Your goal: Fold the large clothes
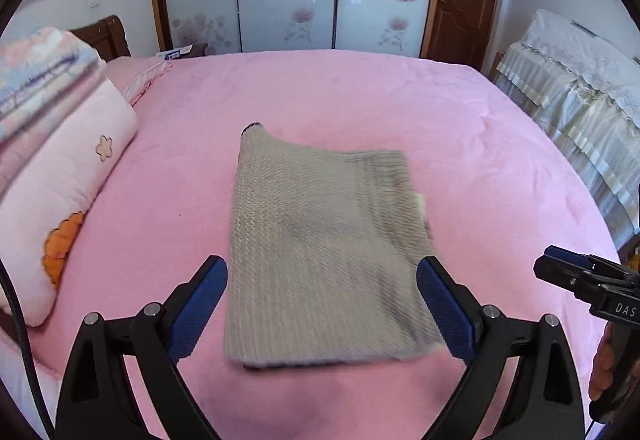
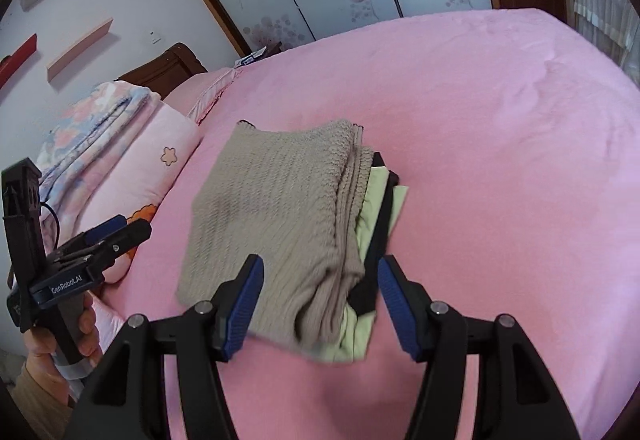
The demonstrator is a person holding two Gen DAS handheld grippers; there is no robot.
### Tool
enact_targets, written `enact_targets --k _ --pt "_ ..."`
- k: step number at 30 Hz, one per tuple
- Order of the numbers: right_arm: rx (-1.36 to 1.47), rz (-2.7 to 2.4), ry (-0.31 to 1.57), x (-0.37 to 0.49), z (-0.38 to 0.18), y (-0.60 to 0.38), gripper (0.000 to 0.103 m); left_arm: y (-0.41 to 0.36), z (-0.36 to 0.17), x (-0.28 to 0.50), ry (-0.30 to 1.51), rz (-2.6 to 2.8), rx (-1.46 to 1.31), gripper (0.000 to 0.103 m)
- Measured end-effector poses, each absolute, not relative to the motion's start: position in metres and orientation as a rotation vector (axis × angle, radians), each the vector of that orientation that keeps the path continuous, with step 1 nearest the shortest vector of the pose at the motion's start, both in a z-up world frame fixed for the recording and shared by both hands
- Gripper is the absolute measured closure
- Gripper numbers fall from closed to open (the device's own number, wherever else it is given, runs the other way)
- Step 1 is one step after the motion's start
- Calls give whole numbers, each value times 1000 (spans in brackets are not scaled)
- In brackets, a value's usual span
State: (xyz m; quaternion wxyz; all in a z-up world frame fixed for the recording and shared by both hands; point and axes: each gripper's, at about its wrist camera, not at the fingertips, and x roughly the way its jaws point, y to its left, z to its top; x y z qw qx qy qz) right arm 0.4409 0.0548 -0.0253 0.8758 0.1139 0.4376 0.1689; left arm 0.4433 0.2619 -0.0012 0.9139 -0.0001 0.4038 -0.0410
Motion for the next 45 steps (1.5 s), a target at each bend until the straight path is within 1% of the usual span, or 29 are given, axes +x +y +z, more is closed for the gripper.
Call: enact_targets --k 5,10,14,18,23,30,40,45 --pt "188 340 889 365 43 39 43 229 70 365 815 -66 21 8" --pt "204 335 852 297 97 16 43 199 129 299 799 -23 -7 8" --pt "214 349 833 250 128 0 43 172 160 241 786 -5 -9 8" --pt "168 348 809 200 149 -13 43 147 178 191 771 -15 -3 8" --pt "120 349 788 149 161 -30 43 110 184 125 741 -41 9 8" --pt "85 329 771 102 152 -53 43 70 168 57 695 -41 50 8" --pt "30 240 707 44 110 -73 43 46 125 1 630 5 52 8" --pt "6 174 672 22 90 -72 39 46 103 -15 623 21 -22 8"
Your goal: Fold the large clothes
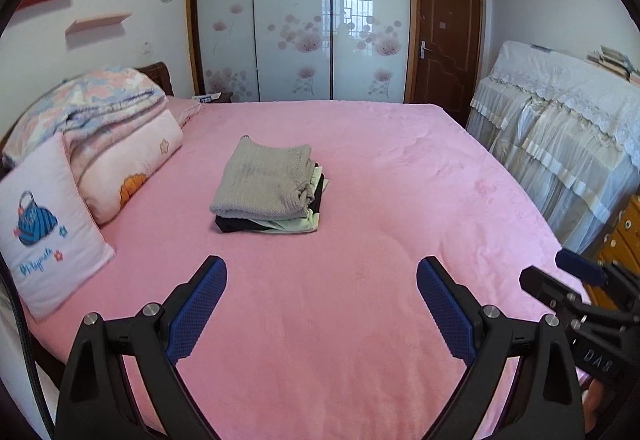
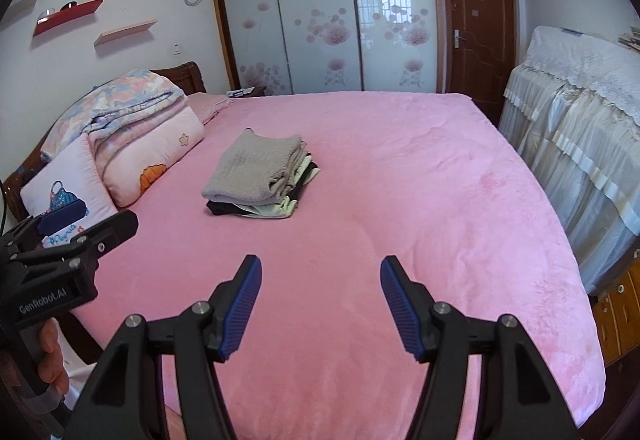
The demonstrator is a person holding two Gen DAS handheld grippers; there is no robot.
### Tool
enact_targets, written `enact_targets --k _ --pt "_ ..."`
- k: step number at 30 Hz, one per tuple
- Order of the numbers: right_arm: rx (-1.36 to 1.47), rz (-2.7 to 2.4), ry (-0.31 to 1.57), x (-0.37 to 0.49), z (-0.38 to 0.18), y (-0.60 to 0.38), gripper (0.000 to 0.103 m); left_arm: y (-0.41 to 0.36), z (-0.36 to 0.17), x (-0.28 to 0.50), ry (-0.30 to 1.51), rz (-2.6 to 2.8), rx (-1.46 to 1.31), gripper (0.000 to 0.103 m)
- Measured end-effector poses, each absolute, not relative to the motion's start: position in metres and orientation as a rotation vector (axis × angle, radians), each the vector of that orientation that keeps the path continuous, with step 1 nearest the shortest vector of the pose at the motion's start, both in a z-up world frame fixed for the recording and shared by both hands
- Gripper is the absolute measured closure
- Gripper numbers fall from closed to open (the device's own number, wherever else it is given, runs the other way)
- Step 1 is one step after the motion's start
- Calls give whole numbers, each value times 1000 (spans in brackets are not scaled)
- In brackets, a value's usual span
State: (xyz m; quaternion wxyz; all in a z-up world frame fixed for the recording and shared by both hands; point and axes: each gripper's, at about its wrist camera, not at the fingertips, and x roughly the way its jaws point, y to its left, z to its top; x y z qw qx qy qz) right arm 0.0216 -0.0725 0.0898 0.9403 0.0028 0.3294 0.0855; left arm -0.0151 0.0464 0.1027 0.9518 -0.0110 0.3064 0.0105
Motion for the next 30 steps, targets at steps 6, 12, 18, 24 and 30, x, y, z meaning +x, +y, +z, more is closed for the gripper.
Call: enact_targets --k 6,12,18,24,30 --pt "20 103 628 3 73 -78 36 54 79 -24 634 72 -74 8" --pt "41 106 654 -5 58 -80 33 50 65 -33 640 85 -55 8" --pt "30 101 656 -12 54 -80 32 50 54 -35 688 54 -86 8" --pt "50 109 649 -17 52 -84 24 38 44 -37 724 33 -63 7" --pt "54 97 662 -16 50 -88 24 27 42 -40 722 6 -49 1"
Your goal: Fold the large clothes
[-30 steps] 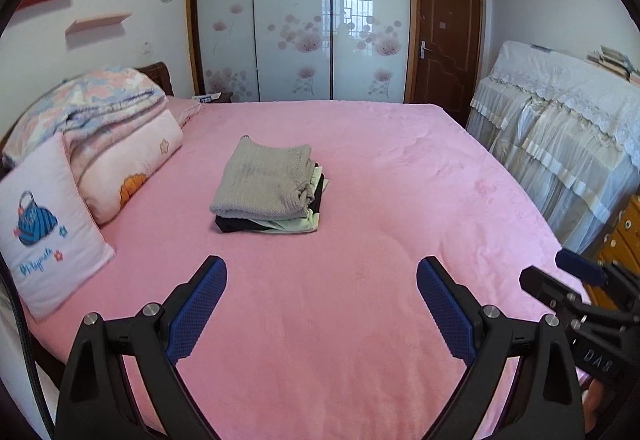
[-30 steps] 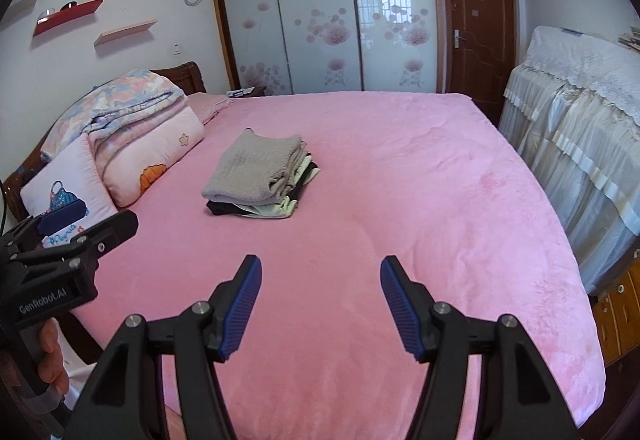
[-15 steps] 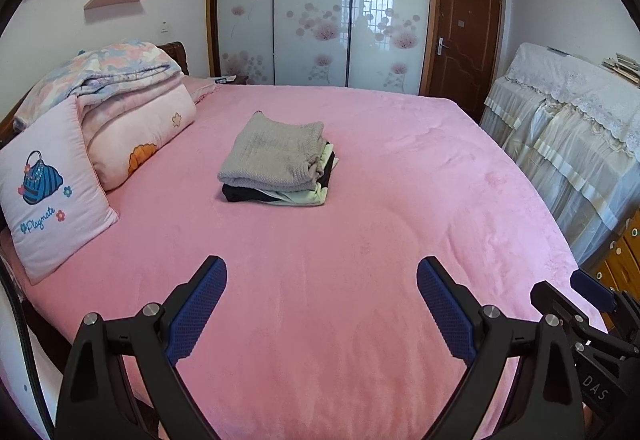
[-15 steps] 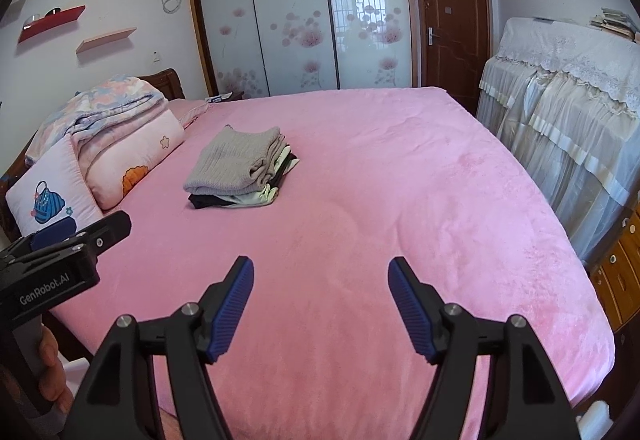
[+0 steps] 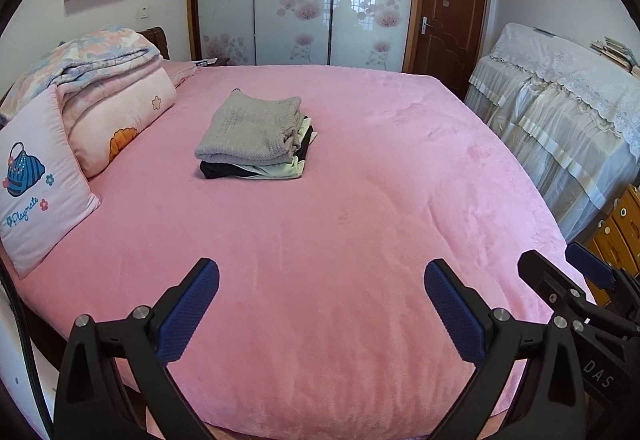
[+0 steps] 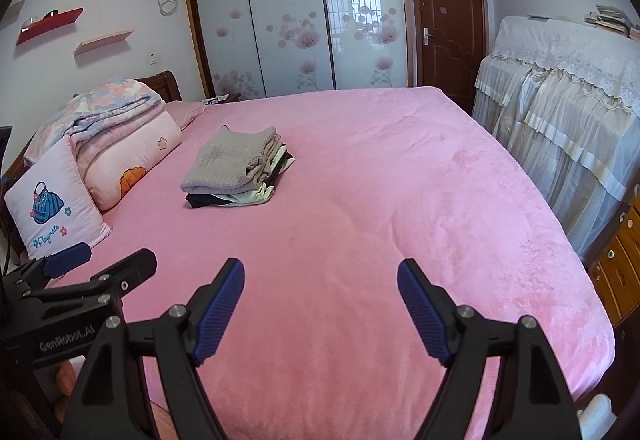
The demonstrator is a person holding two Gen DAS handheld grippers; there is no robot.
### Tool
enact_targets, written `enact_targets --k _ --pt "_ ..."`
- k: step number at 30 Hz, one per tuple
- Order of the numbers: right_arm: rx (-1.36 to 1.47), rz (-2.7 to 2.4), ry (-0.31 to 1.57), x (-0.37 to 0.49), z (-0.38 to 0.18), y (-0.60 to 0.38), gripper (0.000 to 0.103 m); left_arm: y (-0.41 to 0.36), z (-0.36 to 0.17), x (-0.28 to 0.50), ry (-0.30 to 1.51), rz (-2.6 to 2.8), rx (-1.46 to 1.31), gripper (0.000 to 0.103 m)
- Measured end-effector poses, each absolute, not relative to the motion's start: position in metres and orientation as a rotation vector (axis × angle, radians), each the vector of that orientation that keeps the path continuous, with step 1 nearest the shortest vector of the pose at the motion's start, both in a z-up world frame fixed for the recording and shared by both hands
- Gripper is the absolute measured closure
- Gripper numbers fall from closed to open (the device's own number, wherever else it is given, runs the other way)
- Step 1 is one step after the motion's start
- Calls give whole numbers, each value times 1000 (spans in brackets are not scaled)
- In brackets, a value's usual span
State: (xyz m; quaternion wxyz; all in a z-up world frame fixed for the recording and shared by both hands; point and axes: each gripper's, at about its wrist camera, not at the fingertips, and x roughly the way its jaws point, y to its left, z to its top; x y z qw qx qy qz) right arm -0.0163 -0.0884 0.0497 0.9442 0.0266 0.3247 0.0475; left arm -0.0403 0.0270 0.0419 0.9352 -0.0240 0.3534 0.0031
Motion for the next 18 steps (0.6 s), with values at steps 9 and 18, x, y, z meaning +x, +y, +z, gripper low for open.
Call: enact_targets --k 9,18 --pt "66 82 668 -17 47 -94 23 20 43 -41 720 2 -42 1" --pt "66 81 673 -16 46 -94 23 20 41 -40 729 6 -34 1"
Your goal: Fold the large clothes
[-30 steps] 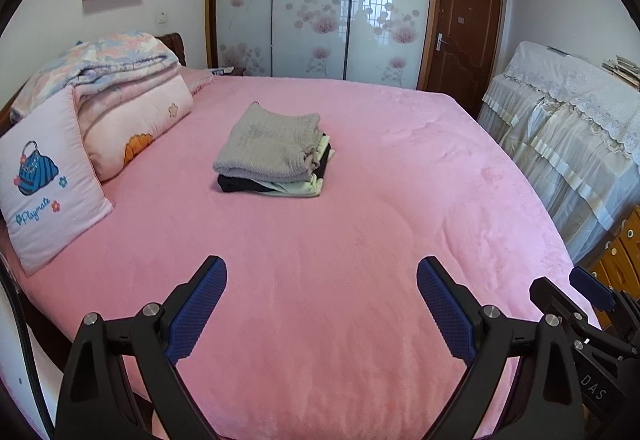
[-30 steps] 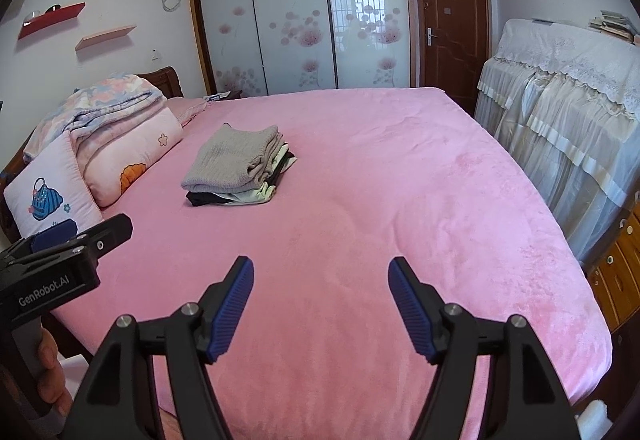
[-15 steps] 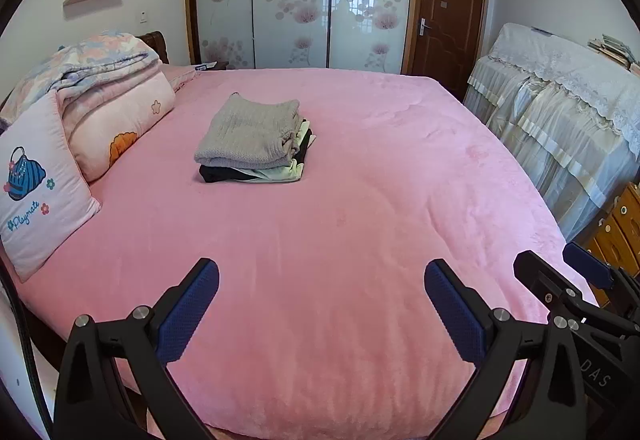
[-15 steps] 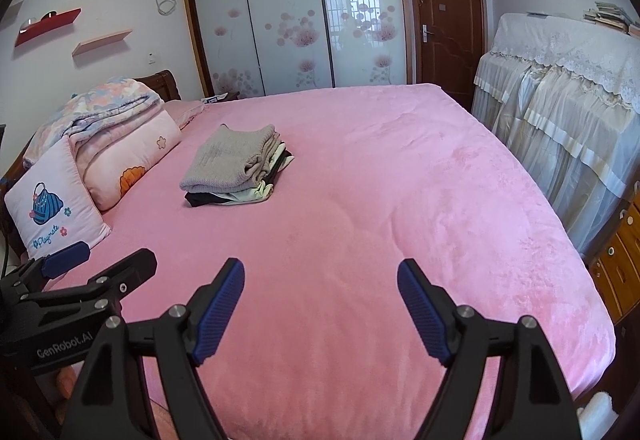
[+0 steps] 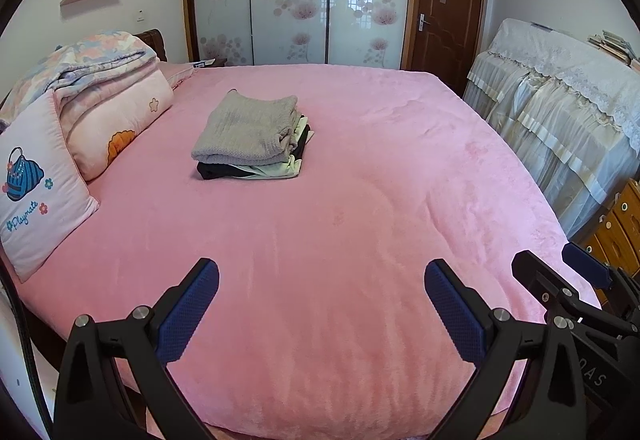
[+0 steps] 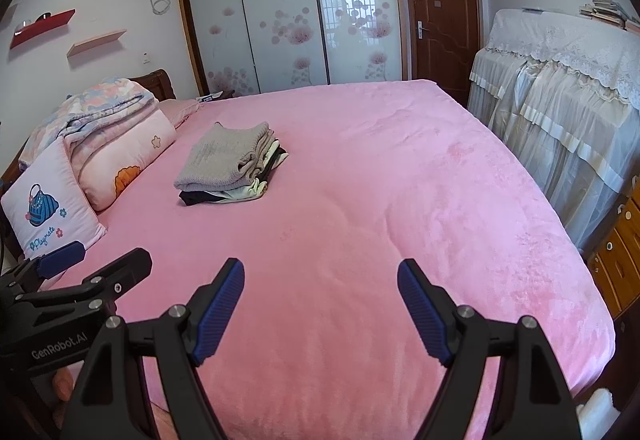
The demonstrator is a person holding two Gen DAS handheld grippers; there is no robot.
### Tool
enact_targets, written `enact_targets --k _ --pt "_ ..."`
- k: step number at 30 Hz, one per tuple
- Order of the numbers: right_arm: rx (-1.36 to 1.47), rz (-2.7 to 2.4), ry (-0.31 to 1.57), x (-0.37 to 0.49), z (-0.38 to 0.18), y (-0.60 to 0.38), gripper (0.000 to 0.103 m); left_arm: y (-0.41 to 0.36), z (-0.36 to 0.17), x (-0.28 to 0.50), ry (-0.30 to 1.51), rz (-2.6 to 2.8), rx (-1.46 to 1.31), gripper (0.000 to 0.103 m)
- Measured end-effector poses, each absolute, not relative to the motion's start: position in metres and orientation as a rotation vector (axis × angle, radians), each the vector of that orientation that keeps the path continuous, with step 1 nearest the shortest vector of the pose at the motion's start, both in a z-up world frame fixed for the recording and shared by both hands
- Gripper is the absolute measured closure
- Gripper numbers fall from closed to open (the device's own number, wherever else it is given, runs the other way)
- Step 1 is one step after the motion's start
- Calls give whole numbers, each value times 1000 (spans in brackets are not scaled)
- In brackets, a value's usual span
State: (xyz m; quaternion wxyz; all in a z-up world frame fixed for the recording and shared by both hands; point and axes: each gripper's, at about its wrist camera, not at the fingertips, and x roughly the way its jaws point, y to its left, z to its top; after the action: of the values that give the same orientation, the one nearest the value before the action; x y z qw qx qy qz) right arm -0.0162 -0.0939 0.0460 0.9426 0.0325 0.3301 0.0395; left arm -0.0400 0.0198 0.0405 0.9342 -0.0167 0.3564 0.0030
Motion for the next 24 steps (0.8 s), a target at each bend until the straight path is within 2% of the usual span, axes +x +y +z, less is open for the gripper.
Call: enact_targets --k 24 --pt "73 96 708 -9 29 -102 24 23 36 -35 743 15 -25 1"
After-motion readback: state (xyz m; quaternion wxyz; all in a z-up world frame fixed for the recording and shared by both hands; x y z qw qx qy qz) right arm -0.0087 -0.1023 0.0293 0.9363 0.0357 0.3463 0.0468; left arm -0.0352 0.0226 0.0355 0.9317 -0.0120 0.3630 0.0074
